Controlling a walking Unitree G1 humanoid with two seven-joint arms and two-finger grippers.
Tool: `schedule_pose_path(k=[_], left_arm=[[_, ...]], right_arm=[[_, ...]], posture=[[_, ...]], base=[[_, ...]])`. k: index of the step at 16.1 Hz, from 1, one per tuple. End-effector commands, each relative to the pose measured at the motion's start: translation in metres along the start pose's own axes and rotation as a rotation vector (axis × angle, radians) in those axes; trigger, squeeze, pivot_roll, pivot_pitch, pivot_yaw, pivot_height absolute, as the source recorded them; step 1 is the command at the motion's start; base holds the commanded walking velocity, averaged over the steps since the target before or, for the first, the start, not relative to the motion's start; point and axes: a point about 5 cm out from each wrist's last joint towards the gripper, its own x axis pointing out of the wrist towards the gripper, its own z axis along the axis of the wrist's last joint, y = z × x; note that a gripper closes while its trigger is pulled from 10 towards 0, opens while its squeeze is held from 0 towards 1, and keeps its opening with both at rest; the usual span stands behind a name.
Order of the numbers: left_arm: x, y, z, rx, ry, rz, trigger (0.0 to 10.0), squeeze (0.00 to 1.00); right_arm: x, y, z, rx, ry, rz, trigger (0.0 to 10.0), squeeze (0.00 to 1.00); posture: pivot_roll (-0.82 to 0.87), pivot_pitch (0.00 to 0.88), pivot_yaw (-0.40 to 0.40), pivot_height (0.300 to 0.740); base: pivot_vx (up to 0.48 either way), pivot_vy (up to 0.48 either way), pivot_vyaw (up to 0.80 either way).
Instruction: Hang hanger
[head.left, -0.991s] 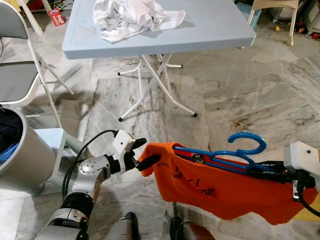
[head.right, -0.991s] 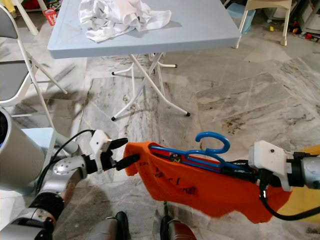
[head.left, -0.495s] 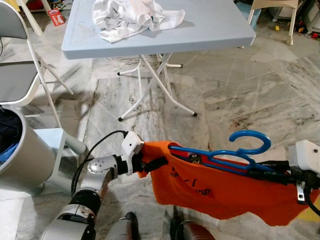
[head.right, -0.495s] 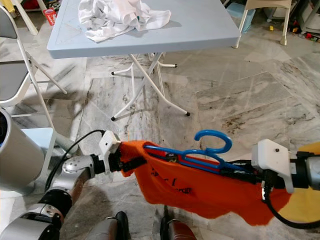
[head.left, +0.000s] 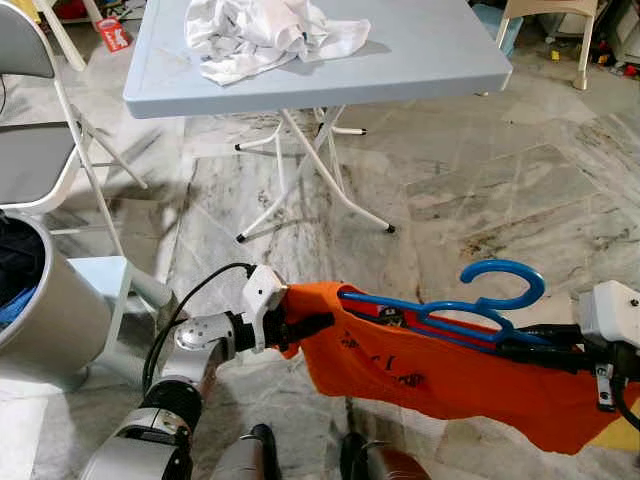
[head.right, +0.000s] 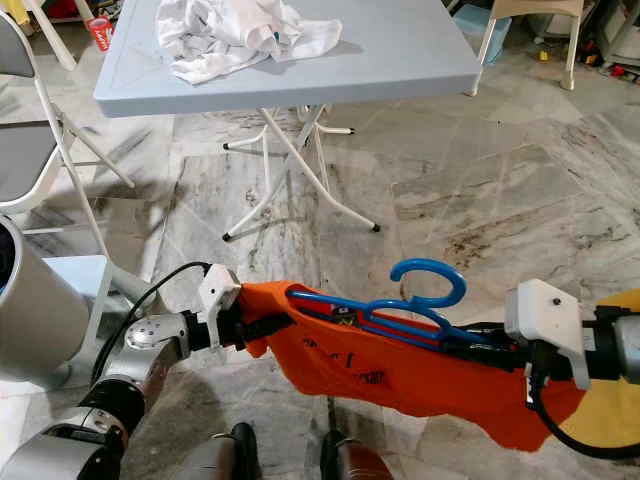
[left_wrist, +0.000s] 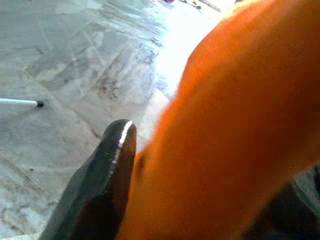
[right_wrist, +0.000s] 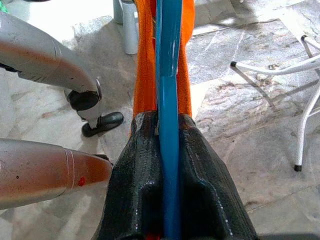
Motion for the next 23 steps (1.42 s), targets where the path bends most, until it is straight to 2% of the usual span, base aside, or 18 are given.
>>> schedule_pose_path(k=[1,16,18,19,20,21,22,23], left_arm=[[-0.003,0.003,0.0,0.008,0.002,0.027,0.0,0.0],[-0.008,0.014,0.005,0.019,-0.021,0.117,0.0,0.0],[-0.011,0.017,0.007,0.028,-0.038,0.162,0.0,0.0],[-0.016,0.023,0.01,0.015,-0.066,0.219,0.0,0.0],[-0.024,0.031,0.014,0.005,-0.103,0.305,0.0,0.0],[-0.028,0.035,0.015,-0.003,-0.119,0.341,0.0,0.0],[-0.042,0.046,0.02,-0.029,-0.165,0.439,0.0,0.0],[-0.049,0.049,0.021,-0.041,-0.184,0.474,0.0,0.0]], right_arm=[[-0.002,0.0,0.009,-0.038,-0.02,0.003,10.0,0.0],[-0.002,-0.002,0.002,-0.009,-0.018,-0.006,10.0,0.0],[0.0,-0.002,0.0,-0.002,-0.014,-0.008,10.0,0.0],[0.002,-0.003,-0.005,0.011,-0.004,-0.017,10.0,0.0],[0.004,-0.003,-0.014,0.042,0.002,-0.044,10.0,0.0],[0.005,-0.003,-0.019,0.052,0.01,-0.055,10.0,0.0],[0.01,-0.004,-0.034,0.065,0.044,-0.108,10.0,0.0],[0.014,-0.003,-0.041,0.075,0.047,-0.135,10.0,0.0]], posture=[[-0.17,0.241,-0.001,0.74],[-0.16,0.236,-0.002,0.74],[-0.16,0.236,-0.002,0.74],[-0.16,0.237,-0.001,0.74],[-0.15,0.238,-0.005,0.74],[-0.15,0.239,-0.006,0.74],[-0.14,0.24,-0.01,0.74],[-0.13,0.239,-0.012,0.74]], base=[[0.0,0.0,0.0],[0.0,0.0,0.0],[0.0,0.0,0.0],[0.0,0.0,0.0],[0.0,0.0,0.0],[0.0,0.0,0.0],[0.0,0.0,0.0],[0.0,0.0,0.0]])
